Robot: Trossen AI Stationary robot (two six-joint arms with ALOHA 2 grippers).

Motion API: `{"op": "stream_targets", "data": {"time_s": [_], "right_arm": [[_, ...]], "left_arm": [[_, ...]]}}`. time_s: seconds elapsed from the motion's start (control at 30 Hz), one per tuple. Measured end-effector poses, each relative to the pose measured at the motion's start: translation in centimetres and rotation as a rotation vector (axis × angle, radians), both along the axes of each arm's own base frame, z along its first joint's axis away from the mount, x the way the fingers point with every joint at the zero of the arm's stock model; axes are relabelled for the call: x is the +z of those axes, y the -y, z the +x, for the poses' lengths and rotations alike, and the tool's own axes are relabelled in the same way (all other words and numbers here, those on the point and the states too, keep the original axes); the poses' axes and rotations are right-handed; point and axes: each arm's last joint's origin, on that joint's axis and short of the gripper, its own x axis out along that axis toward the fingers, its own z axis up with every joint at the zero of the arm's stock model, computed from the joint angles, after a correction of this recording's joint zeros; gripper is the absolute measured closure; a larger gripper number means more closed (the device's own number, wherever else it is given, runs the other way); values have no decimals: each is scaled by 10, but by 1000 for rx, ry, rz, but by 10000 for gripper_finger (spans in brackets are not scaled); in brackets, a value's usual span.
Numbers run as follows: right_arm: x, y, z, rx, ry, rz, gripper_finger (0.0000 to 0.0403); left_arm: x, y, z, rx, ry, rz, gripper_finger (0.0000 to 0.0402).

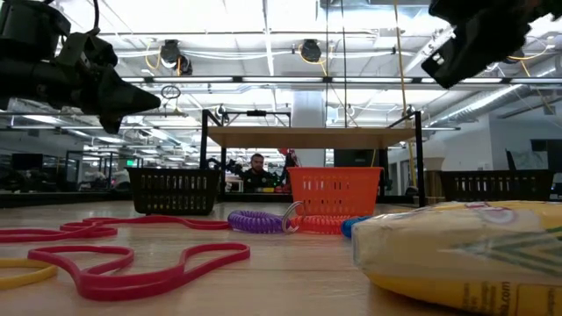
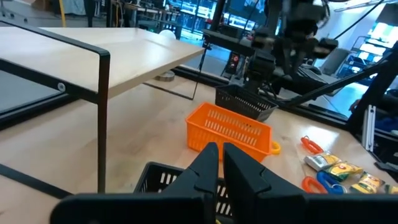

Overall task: Pick & Place Office Desk Supplies
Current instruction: Put the orange spring keychain into the orange bin

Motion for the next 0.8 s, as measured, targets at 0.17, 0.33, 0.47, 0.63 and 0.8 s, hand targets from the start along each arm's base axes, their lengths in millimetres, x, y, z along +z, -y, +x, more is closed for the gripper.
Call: {"op": "stream_targets", "data": {"time_s": [0.17,0.33,0.47,0.63,0.8], "right_arm": [[-15,-29,14,77,-88,45,294],[-39,-57,24,99,-201,5,242],[-57,-75,26,118,-258,-104,220],[-71,-95,30,141,-235,-170,214],[-83,-105,41,155,-208,-158,220]], "left_arm": [[-2,0,0,0,-19,-4,378],[-2,0,0,1,-18,-8,378],[-2,0,0,1,-17,-8,378],[-2,0,0,4,-12,-42,378],[-2,0,0,4,-10,-49,378]]}}
